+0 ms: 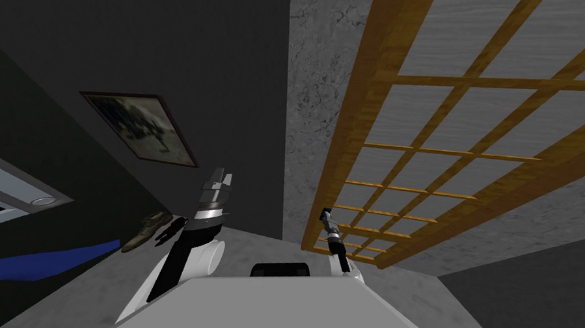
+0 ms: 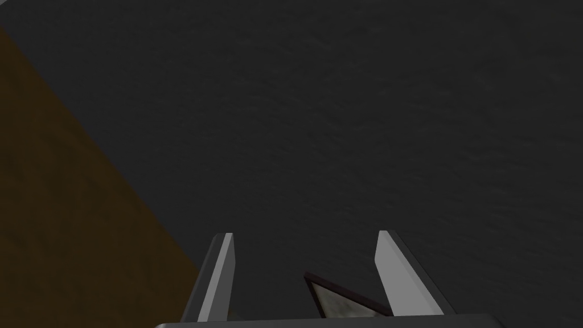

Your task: Pull the door open

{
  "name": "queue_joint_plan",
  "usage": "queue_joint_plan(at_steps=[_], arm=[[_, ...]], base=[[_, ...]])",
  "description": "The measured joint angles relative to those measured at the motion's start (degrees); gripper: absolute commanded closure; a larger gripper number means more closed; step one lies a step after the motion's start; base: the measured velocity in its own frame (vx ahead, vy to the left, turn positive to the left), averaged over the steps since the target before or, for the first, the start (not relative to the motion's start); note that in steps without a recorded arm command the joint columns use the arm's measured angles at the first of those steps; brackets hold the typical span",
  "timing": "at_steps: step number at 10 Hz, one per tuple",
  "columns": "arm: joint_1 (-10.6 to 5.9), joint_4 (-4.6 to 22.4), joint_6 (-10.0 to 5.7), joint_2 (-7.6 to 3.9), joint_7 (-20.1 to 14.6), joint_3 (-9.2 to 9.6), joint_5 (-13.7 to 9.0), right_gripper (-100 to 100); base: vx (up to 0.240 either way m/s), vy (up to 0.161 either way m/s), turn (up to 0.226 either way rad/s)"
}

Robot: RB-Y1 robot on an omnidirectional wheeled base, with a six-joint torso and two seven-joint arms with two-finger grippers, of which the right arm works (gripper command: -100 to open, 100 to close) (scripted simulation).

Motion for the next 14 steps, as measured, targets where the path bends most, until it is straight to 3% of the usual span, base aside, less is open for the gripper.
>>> queue_joint_plan(at_steps=[3,5,9,11,14], arm=[[0.89,-1.75,0.87,-0.01,-4.17,0.59,-0.84,100],[-0.68,1.52,-0.76,-1.0,-7.14,0.78,-1.95,100],[-0.24,0.86,-0.6,-1.37,-12.34,1.48,-3.16,100],[1.09,-1.85,0.78,-1.17,-15.31,2.06,-3.79,100],[-0.62,1.64,-0.77,-2.06,-18.62,2.24,-5.08,100]], base=[[-0.02,0.0,0.033],[-0.022,0.002,0.036],[-0.022,0.0,0.038],[-0.014,0.0,0.002],[-0.023,-0.003,0.044]])
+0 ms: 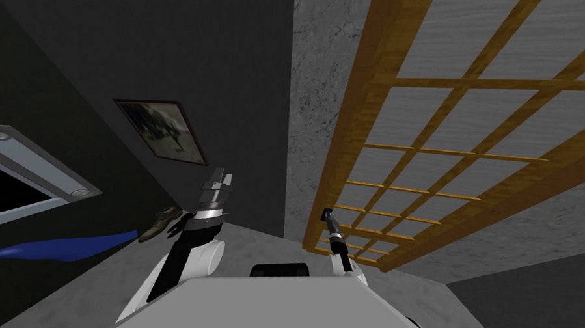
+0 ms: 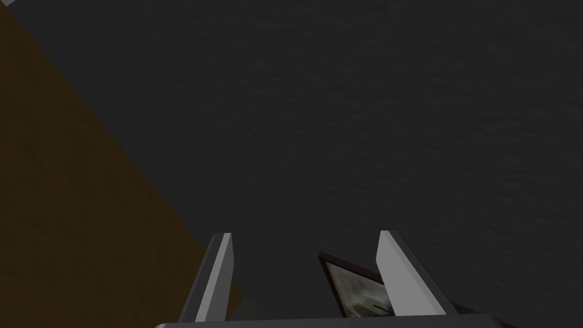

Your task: Pull the door open

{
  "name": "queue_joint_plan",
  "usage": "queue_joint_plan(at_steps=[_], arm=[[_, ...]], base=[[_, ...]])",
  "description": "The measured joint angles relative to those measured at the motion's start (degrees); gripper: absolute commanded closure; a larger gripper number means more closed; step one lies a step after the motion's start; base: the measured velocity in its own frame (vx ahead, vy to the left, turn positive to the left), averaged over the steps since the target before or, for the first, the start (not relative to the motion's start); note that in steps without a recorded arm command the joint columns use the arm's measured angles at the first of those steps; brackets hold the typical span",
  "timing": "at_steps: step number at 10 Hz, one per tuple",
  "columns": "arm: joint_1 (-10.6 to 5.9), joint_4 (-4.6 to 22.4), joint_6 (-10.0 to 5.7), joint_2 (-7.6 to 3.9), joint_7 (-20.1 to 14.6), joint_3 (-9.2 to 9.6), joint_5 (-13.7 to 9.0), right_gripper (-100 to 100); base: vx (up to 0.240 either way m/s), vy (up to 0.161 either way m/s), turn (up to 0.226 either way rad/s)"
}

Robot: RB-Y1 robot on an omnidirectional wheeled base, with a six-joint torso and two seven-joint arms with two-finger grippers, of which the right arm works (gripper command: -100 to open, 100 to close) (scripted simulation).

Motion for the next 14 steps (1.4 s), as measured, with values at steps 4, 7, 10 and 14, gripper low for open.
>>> queue_joint_plan(at_steps=[4,7,10,14], arm=[[-1.34,2.66,-1.43,-0.56,-4.16,0.37,-1.19,100],[1.75,-2.41,0.94,0.01,-4.65,0.91,-0.9,100],[1.46,-2.35,0.76,-0.36,-8.32,1.39,-2.22,100],[1.2,-1.86,0.8,-1.28,-13.83,2.33,-3.71,100]], base=[[-0.015,-0.003,0.012],[-0.007,0.0,0.006],[-0.03,-0.002,0.045],[-0.02,-0.008,0.022]])
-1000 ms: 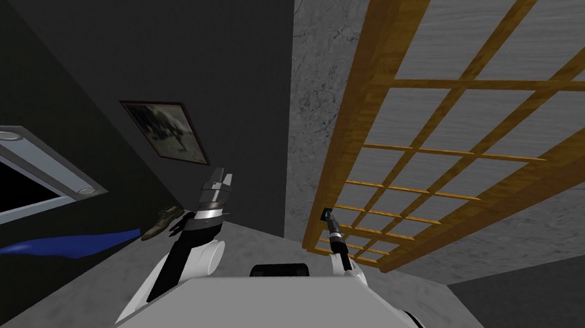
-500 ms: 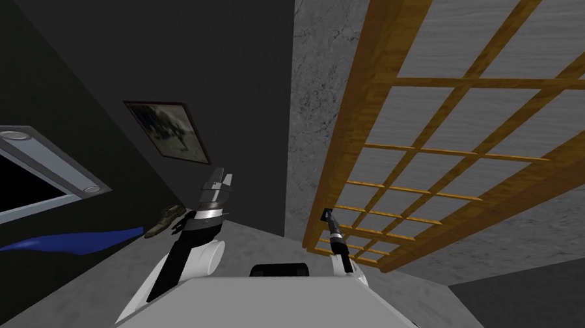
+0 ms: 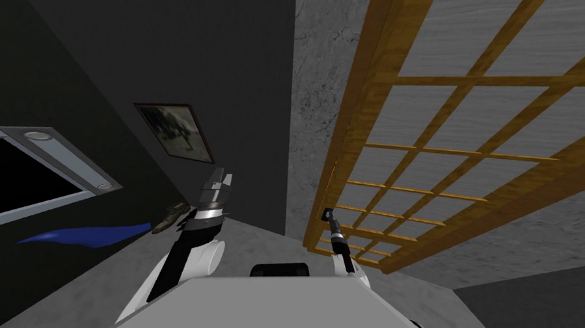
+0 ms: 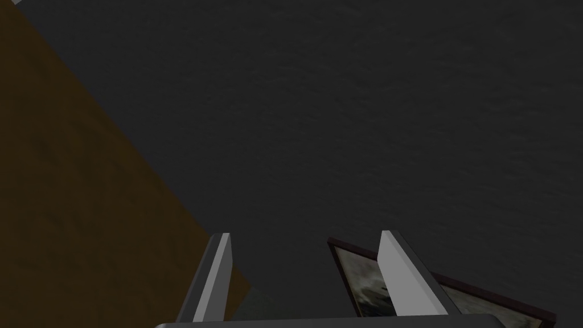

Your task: Pull the door open

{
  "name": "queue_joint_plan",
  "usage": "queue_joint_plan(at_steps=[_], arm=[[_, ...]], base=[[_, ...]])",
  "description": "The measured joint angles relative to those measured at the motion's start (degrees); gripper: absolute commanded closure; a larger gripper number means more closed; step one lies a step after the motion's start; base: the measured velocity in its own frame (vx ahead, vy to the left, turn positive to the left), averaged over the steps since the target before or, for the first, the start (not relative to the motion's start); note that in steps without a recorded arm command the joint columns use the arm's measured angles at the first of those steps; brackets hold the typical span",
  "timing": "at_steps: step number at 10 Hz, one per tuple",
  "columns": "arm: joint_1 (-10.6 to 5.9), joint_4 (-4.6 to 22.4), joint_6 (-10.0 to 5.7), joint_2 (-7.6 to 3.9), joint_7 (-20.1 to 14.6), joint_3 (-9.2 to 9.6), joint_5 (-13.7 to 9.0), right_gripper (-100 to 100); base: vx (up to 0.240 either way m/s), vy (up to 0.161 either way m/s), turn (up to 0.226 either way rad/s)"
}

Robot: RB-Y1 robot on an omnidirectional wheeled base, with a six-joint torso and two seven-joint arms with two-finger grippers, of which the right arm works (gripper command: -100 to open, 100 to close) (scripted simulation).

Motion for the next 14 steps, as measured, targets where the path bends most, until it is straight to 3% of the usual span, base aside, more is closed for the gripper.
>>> queue_joint_plan(at_steps=[2,3,4,5,6,7,8,9,10,12,13,14], arm=[[-2.09,3.73,-1.77,0.09,0.11,-0.35,-0.33,100],[-0.17,0.0,-0.05,0.68,0.27,-0.16,-0.19,100],[-0.61,0.83,-0.23,0.44,-0.7,-0.01,-0.61,100],[0.59,-1.36,0.73,0.33,-1.96,0.32,-0.76,100],[-0.08,-0.48,0.77,0.2,-2.4,0.31,-0.86,100],[0.61,-1.58,1.1,0.22,-3.44,0.51,-1.28,100],[2.39,-4.78,2.57,0.33,-4.58,0.88,-1.39,100],[2.19,-4.76,2.35,0.3,-5.06,0.96,-1.45,100],[1.24,-3.09,1.16,-0.02,-5.3,0.93,-1.54,100],[1.25,-2.84,1.05,0.11,-5.16,0.85,-1.57,100],[-0.26,0.59,-0.69,-0.19,-5.04,0.65,-1.7,100],[1.08,-1.4,-0.09,0.15,-4.87,0.72,-1.64,100]], base=[[-0.004,-0.001,-0.004],[-0.019,-0.002,0.039],[-0.021,-0.001,0.032],[-0.007,-0.003,0.0],[-0.016,0.008,0.044],[-0.017,-0.003,0.036],[-0.014,-0.008,-0.005],[-0.009,0.004,0.004],[0.001,0.005,-0.004],[0.01,0.003,-0.01],[-0.008,-0.004,0.021],[-0.004,-0.007,-0.003]])
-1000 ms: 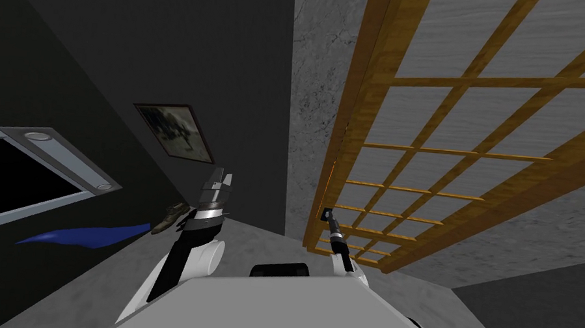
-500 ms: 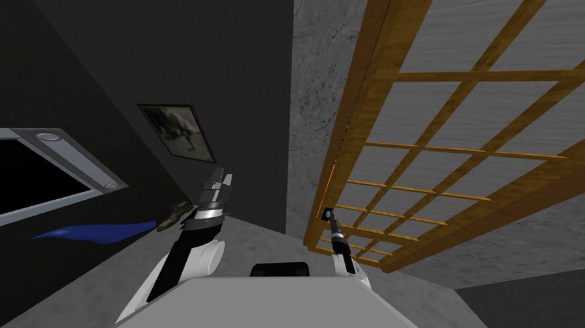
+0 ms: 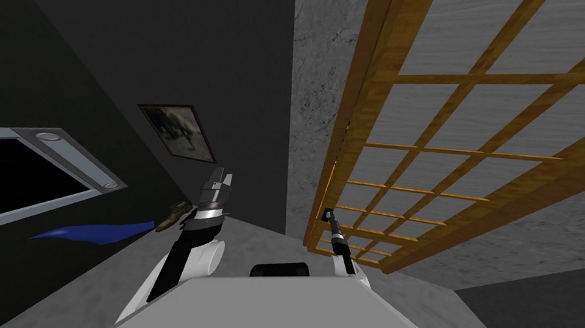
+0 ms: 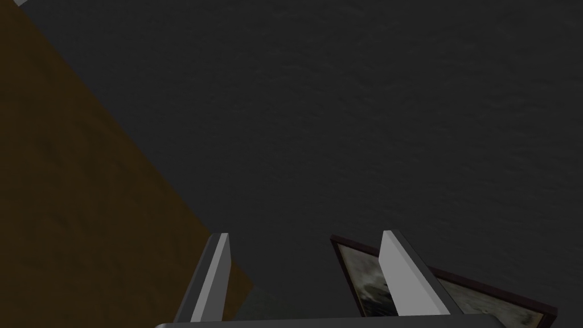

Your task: Pull the door open

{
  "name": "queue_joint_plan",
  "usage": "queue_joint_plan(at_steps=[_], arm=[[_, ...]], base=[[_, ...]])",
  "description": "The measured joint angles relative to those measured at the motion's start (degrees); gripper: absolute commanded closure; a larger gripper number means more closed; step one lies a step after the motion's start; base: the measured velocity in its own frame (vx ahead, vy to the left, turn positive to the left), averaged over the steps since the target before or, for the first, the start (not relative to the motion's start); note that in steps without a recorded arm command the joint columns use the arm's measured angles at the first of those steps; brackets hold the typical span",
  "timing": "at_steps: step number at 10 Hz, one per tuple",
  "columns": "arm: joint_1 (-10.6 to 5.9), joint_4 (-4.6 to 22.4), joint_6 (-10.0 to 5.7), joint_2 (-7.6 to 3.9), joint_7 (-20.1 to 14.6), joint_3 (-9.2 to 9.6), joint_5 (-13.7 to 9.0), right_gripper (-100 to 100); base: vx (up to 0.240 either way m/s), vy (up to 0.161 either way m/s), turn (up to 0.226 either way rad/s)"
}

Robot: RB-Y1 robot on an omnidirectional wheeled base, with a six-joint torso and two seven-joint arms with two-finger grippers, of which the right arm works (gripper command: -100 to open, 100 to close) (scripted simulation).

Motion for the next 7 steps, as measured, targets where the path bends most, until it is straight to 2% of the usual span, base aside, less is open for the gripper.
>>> queue_joint_plan(at_steps=[1,2,3,5,7], arm=[[0.34,-0.88,0.88,0.07,-0.02,0.1,0.06,100],[-2.3,3.63,-0.63,-0.5,-0.04,-0.14,-0.12,100],[-2.47,4.27,-1.12,-0.98,-0.83,-0.34,-0.49,100],[-1.84,3.16,-0.44,-1.36,-3.11,-0.26,-1.05,100],[-2.47,4.42,-1.04,-1.68,-5.73,-0.13,-1.8,100]], base=[[-0.007,0.002,-0.001],[-0.026,-0.018,-0.002],[-0.025,-0.022,0.005],[-0.019,-0.006,0.025],[-0.031,-0.009,0.065]])
